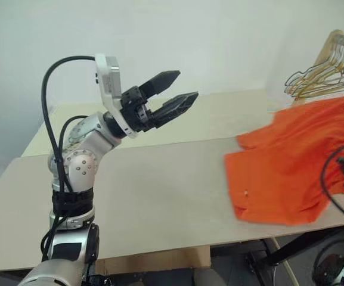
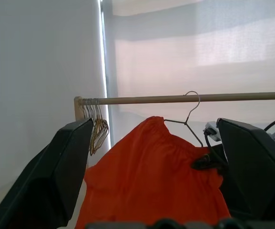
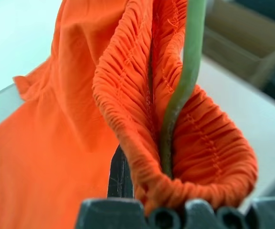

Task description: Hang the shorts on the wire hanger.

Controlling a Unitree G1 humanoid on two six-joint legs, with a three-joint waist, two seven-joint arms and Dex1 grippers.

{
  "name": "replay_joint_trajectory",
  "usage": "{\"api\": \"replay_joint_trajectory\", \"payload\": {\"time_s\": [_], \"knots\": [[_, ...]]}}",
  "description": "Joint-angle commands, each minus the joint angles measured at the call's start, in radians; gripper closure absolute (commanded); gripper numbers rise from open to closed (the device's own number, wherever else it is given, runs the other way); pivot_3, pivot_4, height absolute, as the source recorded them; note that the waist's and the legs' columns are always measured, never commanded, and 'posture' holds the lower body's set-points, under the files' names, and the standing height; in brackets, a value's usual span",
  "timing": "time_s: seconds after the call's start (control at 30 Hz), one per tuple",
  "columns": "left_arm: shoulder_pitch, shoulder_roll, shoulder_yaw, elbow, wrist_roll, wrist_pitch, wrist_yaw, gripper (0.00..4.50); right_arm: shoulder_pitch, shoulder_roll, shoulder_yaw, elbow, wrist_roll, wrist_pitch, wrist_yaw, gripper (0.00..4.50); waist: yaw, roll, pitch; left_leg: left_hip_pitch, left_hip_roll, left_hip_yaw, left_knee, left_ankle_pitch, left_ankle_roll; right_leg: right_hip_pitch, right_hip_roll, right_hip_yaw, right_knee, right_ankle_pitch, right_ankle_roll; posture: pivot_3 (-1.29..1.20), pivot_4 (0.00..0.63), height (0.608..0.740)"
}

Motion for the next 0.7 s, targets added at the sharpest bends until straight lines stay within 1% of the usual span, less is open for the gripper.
{"api": "replay_joint_trajectory", "payload": {"time_s": [0.03,0.1,0.23,0.33,0.43,0.57,0.7], "knots": [[-0.031,-0.003,-0.011,-0.008,-0.005,-0.017,-0.016,0.02,-0.127,-0.055,-0.08,0.078,-0.051,0.008,-0.05,4.5,-0.011,0.001,-0.001,0.0,0.0,0.0,0.0,0.0,0.0,0.001,0.0,0.0,0.0,0.0,0.0,-0.29,0.0,0.74],[-0.031,-0.005,-0.013,-0.003,-0.003,-0.021,-0.014,0.02,-0.155,-0.078,-0.088,0.112,-0.063,0.008,-0.051,4.5,-0.015,0.003,-0.002,0.001,0.0,0.0,0.0,0.0,0.0,0.001,0.0,0.0,-0.001,0.0,0.0,-0.29,0.0,0.74],[-0.031,-0.01,-0.02,0.008,0.008,-0.036,-0.015,0.02,-0.233,-0.149,-0.1,0.246,-0.101,0.002,-0.06,4.5,-0.021,0.004,-0.002,0.002,0.0,0.003,-0.001,0.0,0.0,0.002,0.0,0.002,-0.001,0.0,0.0,-0.29,0.0,0.74],[-0.028,-0.008,-0.024,0.019,0.025,-0.051,-0.012,0.02,-0.31,-0.196,-0.144,0.399,-0.141,-0.055,-0.094,4.5,-0.025,0.004,-0.002,0.006,0.0,0.006,-0.004,0.0,0.0,0.003,0.0,0.005,-0.002,0.0,0.0,-0.29,0.0,0.74],[-0.022,-0.006,-0.02,0.013,0.026,-0.052,-0.013,0.02,-0.387,-0.264,-0.203,0.597,-0.177,-0.15,-0.153,4.5,-0.025,0.003,-0.001,0.01,0.0,0.009,-0.009,0.0,0.0,0.005,0.0,0.008,-0.004,-0.001,0.0,-0.28,0.0,0.74],[-0.012,-0.002,-0.014,0.002,0.032,-0.05,-0.012,0.02,-0.434,-0.324,-0.248,0.768,-0.191,-0.231,-0.206,4.5,-0.031,0.001,0.0,0.011,0.0,0.015,-0.013,0.0,0.0,0.005,0.0,0.014,-0.007,-0.001,0.001,-0.27,0.0,0.74],[-0.004,0.005,-0.011,-0.008,0.036,-0.049,-0.006,0.02,-0.449,-0.357,-0.288,0.871,-0.184,-0.285,-0.248,4.5,-0.038,-0.003,0.003,0.011,0.0,0.019,-0.014,0.0,0.0,0.005,0.0,0.019,-0.008,-0.001,0.002,-0.26,0.0,0.74]]}}
